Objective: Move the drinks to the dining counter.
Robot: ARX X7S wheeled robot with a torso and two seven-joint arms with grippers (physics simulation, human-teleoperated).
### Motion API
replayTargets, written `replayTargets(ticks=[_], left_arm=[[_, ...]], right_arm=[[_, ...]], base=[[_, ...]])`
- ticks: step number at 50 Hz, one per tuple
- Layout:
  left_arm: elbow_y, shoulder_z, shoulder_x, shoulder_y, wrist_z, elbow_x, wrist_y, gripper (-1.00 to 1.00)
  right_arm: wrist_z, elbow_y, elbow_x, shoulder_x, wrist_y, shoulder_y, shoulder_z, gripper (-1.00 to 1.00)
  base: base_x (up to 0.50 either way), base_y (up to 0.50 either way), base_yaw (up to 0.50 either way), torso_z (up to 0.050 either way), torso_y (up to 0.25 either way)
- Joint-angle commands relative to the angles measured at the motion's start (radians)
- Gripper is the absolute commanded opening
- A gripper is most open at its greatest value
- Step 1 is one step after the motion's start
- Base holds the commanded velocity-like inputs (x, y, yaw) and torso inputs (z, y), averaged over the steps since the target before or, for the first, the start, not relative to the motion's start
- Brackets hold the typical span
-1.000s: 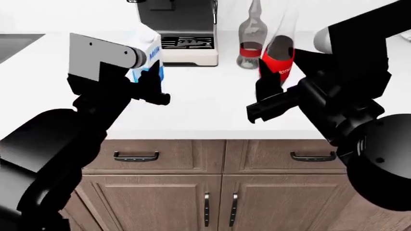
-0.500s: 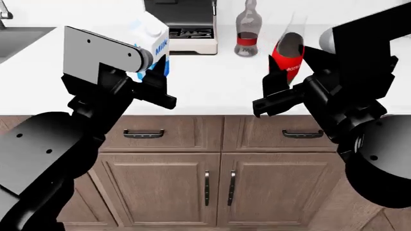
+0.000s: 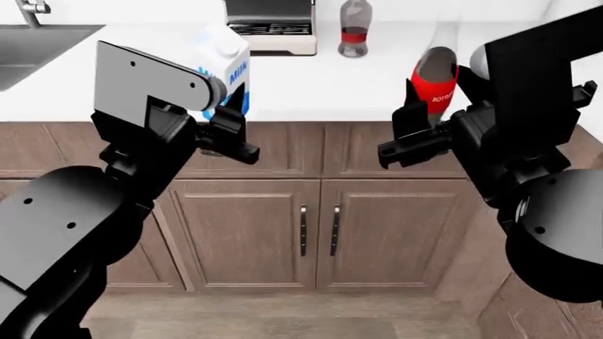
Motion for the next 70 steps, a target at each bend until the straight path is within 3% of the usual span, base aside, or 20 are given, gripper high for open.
replayTargets(ticks=[1, 47, 70], left_arm=[[0.003, 0.000, -0.001, -0.007, -0.012, 0.002, 0.009, -1.00], [0.019, -0.012, -0.016, -0.008, -0.035, -0.027, 0.002, -1.00], [0.016, -0.009, -0.021, -0.001, -0.043, -0.035, 0.009, -1.00]], right_arm=[[0.001, -0.004, -0.029, 0.007, -0.002, -0.001, 0.002, -1.00], [0.014, 0.003, -0.006, 0.012, -0.011, 0.014, -0.013, -1.00], [0.019, -0.016, -0.027, 0.027, -0.003, 0.020, -0.043, -1.00]], base=[[-0.50, 0.00, 0.00, 0.000, 0.000], [-0.50, 0.00, 0.01, 0.001, 0.000], [-0.49, -0.01, 0.26, 0.000, 0.000]])
